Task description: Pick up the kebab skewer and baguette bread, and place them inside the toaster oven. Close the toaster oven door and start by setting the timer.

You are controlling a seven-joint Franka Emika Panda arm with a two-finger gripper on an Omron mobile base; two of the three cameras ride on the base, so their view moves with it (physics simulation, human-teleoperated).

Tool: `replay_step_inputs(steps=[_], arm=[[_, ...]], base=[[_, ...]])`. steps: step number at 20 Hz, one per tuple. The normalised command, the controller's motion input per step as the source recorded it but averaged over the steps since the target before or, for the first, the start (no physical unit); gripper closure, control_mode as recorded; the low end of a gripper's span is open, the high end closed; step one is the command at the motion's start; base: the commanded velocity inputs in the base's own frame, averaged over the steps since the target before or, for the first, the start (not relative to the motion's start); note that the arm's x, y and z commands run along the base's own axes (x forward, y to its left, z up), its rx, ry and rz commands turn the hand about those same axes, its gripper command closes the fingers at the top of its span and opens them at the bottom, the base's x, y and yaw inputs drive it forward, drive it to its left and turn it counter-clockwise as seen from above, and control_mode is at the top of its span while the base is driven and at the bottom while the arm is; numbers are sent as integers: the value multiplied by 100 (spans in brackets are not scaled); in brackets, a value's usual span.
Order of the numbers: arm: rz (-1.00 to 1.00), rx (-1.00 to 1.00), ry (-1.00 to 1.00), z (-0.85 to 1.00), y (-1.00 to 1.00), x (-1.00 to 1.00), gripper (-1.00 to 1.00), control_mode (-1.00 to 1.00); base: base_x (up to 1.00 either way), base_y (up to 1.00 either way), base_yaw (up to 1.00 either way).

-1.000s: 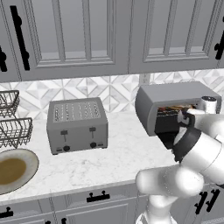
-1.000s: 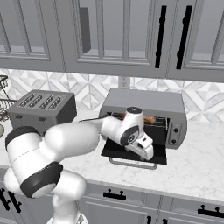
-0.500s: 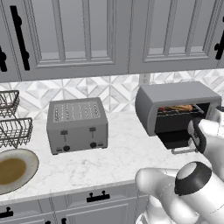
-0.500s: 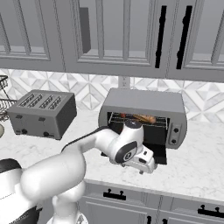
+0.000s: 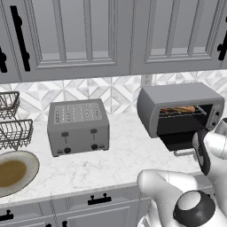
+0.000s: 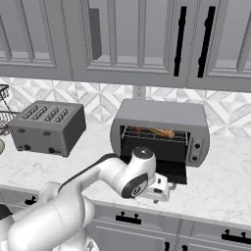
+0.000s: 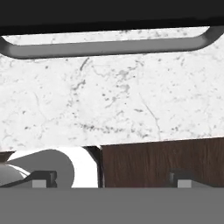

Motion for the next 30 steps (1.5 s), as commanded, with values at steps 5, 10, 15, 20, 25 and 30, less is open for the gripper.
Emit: replay_step_inputs(steps=[5,10,15,20,25,30], arm=[[9,0,0,-30,-3,50,-100,-100],[2,1,1,-9,-6,43,-100,-100],[0,4,2,-14,0,21,-100,-100],[0,6,0,-8,0,39,-100,-100],[0,8,0,0,0,31,-100,-100],[0,7,0,-3,0,8,-100,-100]], base=[[0,0,0],[0,0,0],[0,0,0],[0,0,0],[0,0,0],[0,0,0]])
